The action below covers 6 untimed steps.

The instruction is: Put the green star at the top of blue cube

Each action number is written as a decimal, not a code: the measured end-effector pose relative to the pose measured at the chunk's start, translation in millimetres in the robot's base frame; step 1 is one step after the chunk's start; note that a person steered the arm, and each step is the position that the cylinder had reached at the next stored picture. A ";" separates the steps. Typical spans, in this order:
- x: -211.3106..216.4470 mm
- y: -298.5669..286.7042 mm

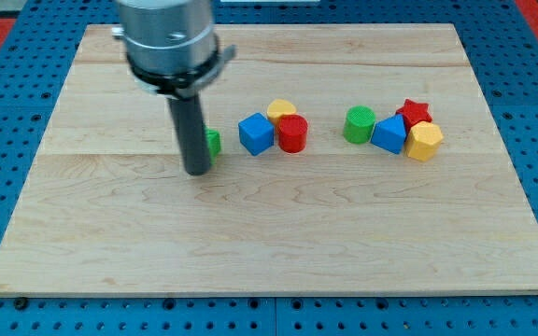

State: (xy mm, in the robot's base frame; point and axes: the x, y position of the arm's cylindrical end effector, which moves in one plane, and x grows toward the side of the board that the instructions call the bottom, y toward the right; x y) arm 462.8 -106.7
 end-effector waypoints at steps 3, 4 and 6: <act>-11.3 -29.4; 1.7 -23.1; -31.8 -4.3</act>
State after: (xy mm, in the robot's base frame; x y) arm 431.0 -111.0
